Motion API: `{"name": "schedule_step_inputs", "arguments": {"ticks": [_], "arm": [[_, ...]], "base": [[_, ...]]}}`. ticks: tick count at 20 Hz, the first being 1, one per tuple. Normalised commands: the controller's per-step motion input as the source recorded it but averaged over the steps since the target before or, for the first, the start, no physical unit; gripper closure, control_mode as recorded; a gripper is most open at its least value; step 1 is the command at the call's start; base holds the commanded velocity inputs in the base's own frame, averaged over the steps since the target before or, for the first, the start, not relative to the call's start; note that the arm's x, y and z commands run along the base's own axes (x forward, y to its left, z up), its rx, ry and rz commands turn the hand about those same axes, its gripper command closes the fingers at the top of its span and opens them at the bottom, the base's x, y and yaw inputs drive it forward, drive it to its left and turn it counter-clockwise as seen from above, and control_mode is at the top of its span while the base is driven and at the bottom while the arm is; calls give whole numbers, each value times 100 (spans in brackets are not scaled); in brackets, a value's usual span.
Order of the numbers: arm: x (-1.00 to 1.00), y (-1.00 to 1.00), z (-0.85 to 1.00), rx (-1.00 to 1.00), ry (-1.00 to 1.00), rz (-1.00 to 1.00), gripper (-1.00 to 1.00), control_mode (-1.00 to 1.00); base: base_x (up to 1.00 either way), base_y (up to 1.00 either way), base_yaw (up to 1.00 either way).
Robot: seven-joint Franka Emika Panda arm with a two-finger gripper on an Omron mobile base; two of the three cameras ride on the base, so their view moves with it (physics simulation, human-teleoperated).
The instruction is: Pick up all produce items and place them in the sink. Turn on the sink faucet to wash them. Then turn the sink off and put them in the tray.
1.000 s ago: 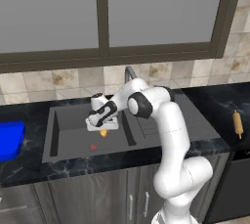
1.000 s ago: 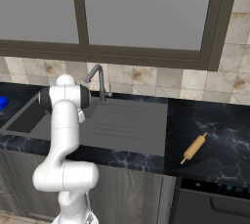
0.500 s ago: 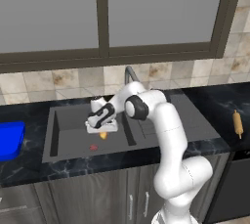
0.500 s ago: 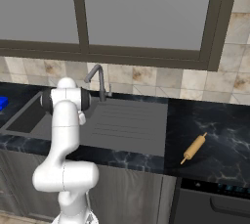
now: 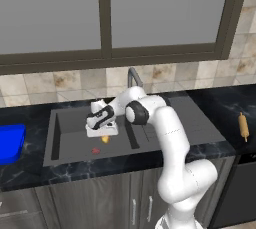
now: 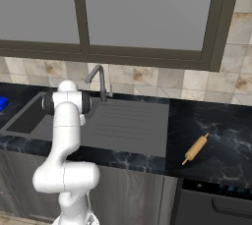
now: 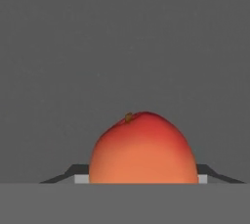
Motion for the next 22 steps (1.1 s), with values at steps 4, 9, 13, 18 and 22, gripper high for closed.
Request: {"name": "schedule_step_inputs", "arguments": {"ticks": [4, 9, 13, 18, 22], "arm": [[1, 0, -3, 0, 3, 0, -100, -100], [0, 0, 10, 0, 0, -2, -100, -100], [0, 0, 20, -2, 0, -3, -100, -100], [-1, 0, 37, -3, 0, -6, -100, -100], [-12, 0, 54, -2, 0, -7, -100, -100]], "base": [[0, 0, 0], [0, 0, 0], [0, 0, 0], [0, 0, 0], [0, 0, 0]]}}
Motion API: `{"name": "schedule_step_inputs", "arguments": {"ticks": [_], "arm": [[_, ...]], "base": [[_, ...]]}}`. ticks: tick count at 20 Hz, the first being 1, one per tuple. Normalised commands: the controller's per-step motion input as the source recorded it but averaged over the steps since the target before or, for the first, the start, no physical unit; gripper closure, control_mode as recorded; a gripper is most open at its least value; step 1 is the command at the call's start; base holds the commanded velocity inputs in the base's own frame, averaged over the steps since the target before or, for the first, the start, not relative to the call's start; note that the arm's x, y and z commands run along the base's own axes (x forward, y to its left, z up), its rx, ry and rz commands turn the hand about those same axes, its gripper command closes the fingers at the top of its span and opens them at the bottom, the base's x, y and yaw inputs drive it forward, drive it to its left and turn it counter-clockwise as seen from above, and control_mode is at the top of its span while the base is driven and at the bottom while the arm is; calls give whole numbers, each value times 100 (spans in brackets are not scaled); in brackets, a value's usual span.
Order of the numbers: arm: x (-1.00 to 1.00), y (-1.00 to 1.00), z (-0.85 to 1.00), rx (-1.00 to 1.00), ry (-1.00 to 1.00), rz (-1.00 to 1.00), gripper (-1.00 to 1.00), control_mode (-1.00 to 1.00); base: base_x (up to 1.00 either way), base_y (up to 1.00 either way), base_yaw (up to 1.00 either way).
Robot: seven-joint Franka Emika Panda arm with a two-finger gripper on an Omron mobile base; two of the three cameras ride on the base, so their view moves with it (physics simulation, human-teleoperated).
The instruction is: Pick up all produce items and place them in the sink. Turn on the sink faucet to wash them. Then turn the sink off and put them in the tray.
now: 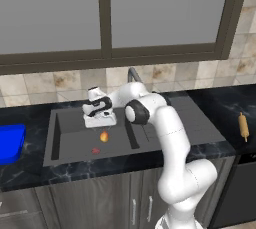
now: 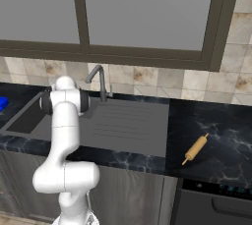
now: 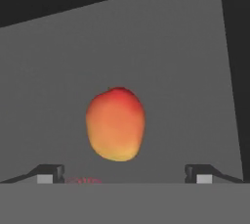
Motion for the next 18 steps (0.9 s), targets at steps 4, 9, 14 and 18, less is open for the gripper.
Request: {"name": "schedule_step_inputs", "arguments": {"ticks": [4, 9, 14, 18], "arm": [[-27, 0, 53, 0, 0, -6, -100, -100], [-38, -2, 58, 0, 0, -5, -100, -100], [-47, -19, 52, 0, 0, -1, -100, -100], [-53, -34, 40, 0, 0, 0, -100, -100]], "base": [[0, 0, 0], [0, 0, 0], [0, 0, 0], [0, 0, 0]]}}
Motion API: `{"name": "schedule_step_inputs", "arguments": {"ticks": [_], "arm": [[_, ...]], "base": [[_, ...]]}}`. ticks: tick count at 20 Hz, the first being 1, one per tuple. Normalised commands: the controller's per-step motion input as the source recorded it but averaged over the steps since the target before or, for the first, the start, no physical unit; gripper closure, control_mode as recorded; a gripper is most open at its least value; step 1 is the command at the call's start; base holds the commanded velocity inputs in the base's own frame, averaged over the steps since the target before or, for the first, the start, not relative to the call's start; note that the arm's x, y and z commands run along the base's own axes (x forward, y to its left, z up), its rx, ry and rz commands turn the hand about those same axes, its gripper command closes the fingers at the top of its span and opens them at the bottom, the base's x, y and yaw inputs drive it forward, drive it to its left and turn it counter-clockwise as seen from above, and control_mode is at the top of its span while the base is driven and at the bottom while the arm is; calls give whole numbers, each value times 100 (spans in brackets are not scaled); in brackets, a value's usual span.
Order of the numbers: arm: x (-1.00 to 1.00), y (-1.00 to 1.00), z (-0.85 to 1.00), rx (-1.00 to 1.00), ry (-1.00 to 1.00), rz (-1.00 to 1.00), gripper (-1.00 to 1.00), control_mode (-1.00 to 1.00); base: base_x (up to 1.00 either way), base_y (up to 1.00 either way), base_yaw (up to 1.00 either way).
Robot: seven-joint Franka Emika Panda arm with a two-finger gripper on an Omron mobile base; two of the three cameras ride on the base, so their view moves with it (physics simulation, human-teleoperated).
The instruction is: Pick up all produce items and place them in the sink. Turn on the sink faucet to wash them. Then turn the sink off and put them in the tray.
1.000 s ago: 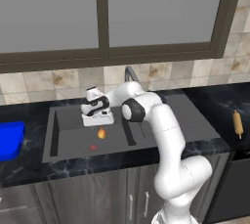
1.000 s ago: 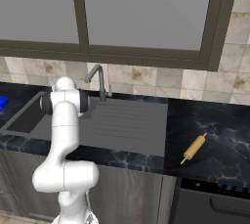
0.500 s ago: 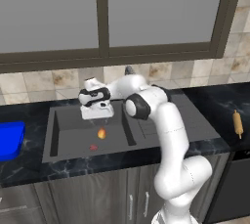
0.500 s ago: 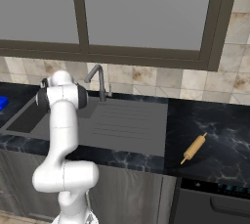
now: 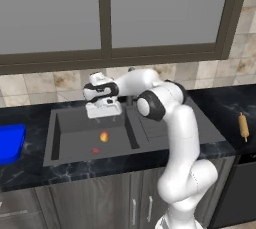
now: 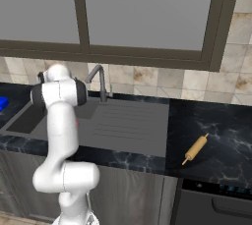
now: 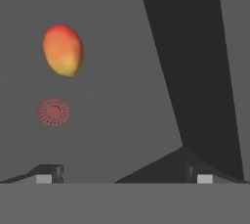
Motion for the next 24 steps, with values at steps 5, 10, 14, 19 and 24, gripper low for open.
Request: {"name": "schedule_step_inputs", "arguments": {"ticks": [5, 10, 14, 19, 24], "arm": [[-55, -35, 36, 0, 0, 0, -100, -100], [-58, -39, 37, 0, 0, 0, -100, -100], [-55, -44, 38, 0, -2, 0, -100, -100], [-56, -47, 37, 0, -4, 0, -100, -100], [-60, -47, 33, 0, -4, 0, -100, -100]], "base": [[0, 0, 0], [0, 0, 0], [0, 0, 0], [0, 0, 0], [0, 0, 0]]}}
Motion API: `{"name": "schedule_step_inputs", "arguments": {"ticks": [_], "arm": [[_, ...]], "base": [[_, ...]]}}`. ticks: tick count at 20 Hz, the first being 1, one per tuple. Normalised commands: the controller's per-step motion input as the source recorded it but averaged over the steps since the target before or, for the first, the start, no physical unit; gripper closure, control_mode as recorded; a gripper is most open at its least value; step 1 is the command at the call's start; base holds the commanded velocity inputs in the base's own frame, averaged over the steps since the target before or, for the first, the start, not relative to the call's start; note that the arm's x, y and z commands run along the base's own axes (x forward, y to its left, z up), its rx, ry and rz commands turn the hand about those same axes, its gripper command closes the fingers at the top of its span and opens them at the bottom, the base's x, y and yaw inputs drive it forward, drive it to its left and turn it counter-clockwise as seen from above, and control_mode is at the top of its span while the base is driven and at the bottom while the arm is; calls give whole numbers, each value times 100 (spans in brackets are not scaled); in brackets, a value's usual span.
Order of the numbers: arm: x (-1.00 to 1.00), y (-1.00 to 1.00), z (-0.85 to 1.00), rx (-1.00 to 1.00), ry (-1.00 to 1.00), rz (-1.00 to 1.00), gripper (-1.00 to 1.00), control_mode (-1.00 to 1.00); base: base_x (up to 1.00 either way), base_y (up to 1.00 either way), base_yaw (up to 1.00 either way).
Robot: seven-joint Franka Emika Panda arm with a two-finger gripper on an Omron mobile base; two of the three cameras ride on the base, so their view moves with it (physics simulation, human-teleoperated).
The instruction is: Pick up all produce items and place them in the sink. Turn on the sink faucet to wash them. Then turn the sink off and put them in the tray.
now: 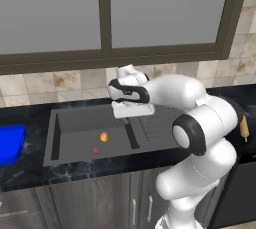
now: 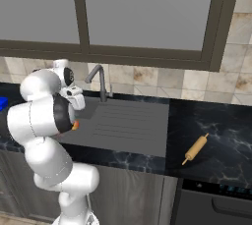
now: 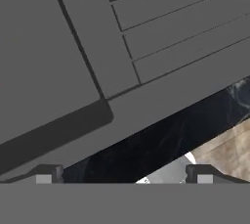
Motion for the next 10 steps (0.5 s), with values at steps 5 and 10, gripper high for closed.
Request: {"name": "schedule_step_inputs", "arguments": {"ticks": [5, 10], "arm": [[-57, -45, 28, 0, -4, 0, -100, -100], [-37, -50, 24, 0, -5, 0, -100, -100]], "base": [[0, 0, 0], [0, 0, 0]]}}
